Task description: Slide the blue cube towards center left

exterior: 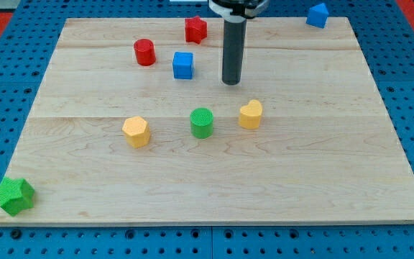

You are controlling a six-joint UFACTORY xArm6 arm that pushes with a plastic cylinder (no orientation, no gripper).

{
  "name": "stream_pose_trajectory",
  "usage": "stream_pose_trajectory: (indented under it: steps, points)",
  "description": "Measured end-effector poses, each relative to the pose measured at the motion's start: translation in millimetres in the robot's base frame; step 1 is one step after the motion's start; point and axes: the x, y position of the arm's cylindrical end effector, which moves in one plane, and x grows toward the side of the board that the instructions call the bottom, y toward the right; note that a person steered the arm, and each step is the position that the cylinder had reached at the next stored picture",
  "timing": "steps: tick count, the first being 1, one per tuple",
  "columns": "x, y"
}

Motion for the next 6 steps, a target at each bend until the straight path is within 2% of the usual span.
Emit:
stream_pose_trajectory:
  steps: [1, 2, 4, 6]
  points:
    - [-23.7, -17.5]
    - [-30.3, -37.9]
    - [-30.2, -126.9]
    - [-30.2, -163.6]
